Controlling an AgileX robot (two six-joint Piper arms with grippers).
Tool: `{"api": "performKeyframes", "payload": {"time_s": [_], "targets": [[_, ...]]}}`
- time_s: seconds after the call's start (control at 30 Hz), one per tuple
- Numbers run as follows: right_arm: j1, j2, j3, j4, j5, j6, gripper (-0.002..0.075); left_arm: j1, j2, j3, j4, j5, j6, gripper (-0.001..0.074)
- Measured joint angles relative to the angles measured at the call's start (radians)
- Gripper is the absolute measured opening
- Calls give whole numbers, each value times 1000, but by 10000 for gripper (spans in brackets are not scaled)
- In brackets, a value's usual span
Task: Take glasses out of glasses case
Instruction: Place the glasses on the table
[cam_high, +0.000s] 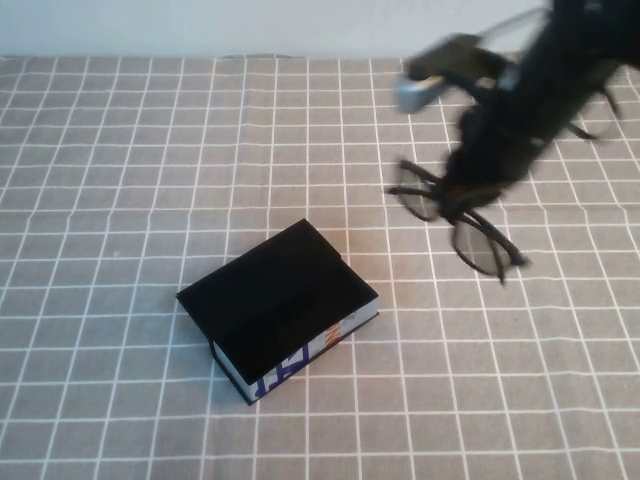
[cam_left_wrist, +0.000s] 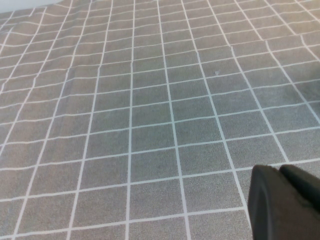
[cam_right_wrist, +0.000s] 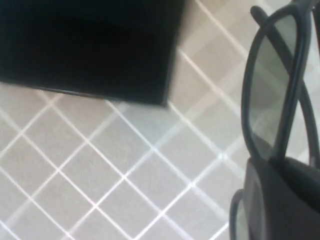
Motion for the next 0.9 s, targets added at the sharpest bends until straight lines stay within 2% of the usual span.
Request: {"api": "performKeyframes", "payload": {"time_s": [0.13,0.2,0.37,0.53,0.73,0.9], "targets": [[-134,-24,191,170,-129,82,0,0,0,0,0,0,0,-4],[-172,-24,272,267,-193,94,0,0,0,0,0,0,0,-4],[-185,-24,400,379,-305,108,0,0,0,0,0,0,0,-4],[-185,-24,486,393,-386,151,0,0,0,0,0,0,0,-4],[-185,-11,509,395,-393,159,6,0,0,0,0,0,0,-4],[-185,24,509,395,-394,159,71,0,0,0,0,0,0,-4]]}}
